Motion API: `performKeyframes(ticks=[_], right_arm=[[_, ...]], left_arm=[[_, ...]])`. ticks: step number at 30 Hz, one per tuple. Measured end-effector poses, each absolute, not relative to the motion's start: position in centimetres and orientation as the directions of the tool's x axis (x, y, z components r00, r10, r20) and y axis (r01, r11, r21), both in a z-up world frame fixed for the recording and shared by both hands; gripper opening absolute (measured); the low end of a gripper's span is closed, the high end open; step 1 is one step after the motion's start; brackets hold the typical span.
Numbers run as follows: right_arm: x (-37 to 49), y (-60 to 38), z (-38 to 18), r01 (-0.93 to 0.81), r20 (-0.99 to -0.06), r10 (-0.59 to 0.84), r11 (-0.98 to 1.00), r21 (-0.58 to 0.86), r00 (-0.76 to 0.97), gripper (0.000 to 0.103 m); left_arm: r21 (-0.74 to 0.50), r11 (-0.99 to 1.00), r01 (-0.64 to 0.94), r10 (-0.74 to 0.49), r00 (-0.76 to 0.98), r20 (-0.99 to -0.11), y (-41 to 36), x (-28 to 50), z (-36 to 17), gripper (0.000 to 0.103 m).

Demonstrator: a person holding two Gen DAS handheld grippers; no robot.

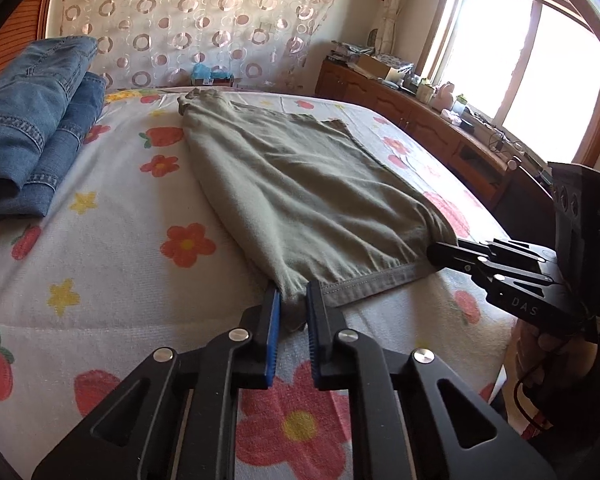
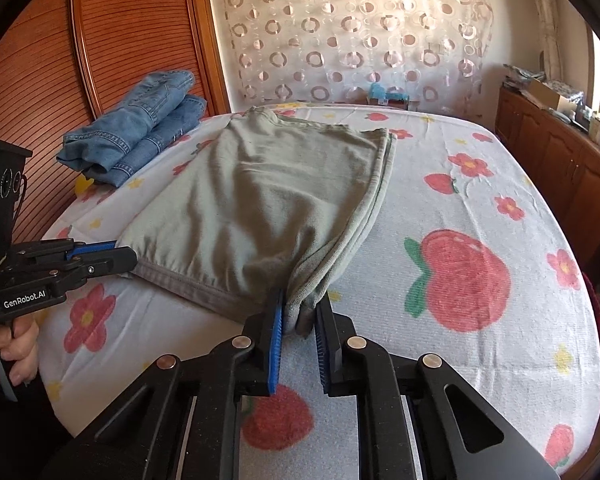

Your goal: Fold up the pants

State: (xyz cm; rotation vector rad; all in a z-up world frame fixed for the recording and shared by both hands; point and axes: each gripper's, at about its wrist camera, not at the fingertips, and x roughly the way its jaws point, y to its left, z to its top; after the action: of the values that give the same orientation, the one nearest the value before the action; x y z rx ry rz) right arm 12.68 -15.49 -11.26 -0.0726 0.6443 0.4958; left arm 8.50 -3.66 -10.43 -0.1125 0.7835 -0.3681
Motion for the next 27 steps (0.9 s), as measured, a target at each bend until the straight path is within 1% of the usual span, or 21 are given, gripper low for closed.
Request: performKeyframes(ticks=[8,14,27], right_arm=[[11.6,-16.0,-9.2,-0.486,-0.547,0.46,0.867,0.108,0.699,0.014],[10.3,-16.6,-7.4,-0.507,-0.51,0.484,0.855,0.105,0.711,0.014],[8.5,-18.2,-5.8,-0.523,-0.451,0.518,0.843,0.124,0.727,0.014]], left_arm=[[-0.241,0.922,0.304,-0.388,0.687,-0.615,-3.3,7.1,-7.6,0.013],[-0.218,0.922,0.321,-0.387,0.718,-0.578,-3.3,6.3,-5.6,0.012],[-0.207,0.911,0.356,-0.411,0.756,-0.51,-3.2,5.3,-2.7,0.012]])
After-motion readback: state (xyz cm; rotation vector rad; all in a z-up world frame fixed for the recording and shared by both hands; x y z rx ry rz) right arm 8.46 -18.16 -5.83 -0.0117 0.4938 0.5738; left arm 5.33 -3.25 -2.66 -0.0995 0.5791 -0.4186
